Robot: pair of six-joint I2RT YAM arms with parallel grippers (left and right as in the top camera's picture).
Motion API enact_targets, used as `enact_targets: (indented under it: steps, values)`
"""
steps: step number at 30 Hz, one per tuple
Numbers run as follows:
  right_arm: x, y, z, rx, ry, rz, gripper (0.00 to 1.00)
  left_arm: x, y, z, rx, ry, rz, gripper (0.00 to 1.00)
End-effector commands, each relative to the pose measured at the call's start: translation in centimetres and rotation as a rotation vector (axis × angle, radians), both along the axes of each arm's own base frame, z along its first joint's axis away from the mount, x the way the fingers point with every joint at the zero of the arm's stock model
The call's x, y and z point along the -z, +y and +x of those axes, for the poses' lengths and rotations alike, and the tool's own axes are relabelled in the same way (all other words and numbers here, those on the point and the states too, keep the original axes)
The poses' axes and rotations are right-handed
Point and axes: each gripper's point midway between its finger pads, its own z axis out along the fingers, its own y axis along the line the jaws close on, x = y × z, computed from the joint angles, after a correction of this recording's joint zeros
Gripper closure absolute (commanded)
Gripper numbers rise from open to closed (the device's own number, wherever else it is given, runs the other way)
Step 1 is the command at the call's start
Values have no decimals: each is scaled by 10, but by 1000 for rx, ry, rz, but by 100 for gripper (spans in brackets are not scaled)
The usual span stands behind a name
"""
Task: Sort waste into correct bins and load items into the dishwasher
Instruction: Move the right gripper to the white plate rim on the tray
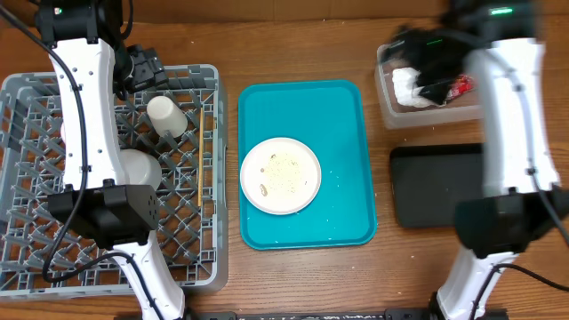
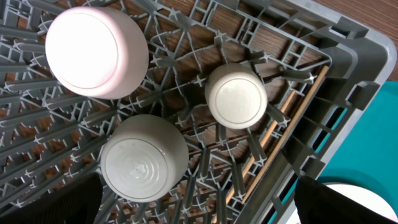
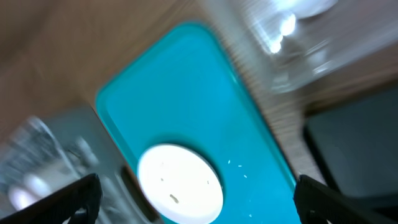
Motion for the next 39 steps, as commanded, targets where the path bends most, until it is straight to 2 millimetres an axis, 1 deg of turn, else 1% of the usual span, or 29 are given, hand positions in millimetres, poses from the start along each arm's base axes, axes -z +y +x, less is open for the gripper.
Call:
enact_targets:
  steps: [1,4,6,9,11,12,14,15,16,17,18,19,22,24,28,33,36,39]
  values:
    - [33,42,-1,-151,-36,-202,0,-8,-3,2,28,-23,13,0]
    - [45,64,1,-198,-77,-269,0,-8,-4,2,29,-23,13,0]
    - [48,75,-1,-222,-89,-280,0,-8,-4,2,29,-23,13,0]
    - [54,91,-8,-253,-75,-258,0,-8,-3,2,28,-23,13,0]
    - [65,101,-17,-283,-48,-240,0,-8,-3,2,28,-23,13,0]
    - [72,103,-21,-296,-34,-244,9,-8,-3,2,28,-23,13,0]
    - [89,105,-28,-315,1,-257,44,-8,-4,2,29,-23,13,0]
    - [98,105,-32,-321,19,-261,53,-8,-4,2,29,-23,12,0]
    - [107,105,-38,-324,42,-265,58,-8,-4,2,29,-23,13,0]
    - [118,105,-44,-331,68,-265,60,-8,-4,2,29,-23,13,0]
    - [131,106,-51,-339,98,-258,62,-8,-4,2,29,-23,13,0]
    - [146,109,-61,-354,133,-233,66,-8,-4,2,29,-23,13,0]
    - [172,119,-75,-375,178,-160,66,-8,-4,2,29,-23,13,0]
    - [185,124,-82,-384,194,-119,66,-8,-4,2,29,-23,13,0]
    - [204,131,-96,-401,227,-55,67,-8,-4,2,29,-23,12,0]
    - [215,128,-109,-409,263,-64,67,-8,-4,2,29,-23,13,0]
    - [223,131,-116,-425,266,-72,66,-8,-4,2,29,-23,13,0]
    - [227,134,-118,-434,256,-70,65,-8,-4,2,29,-23,13,0]
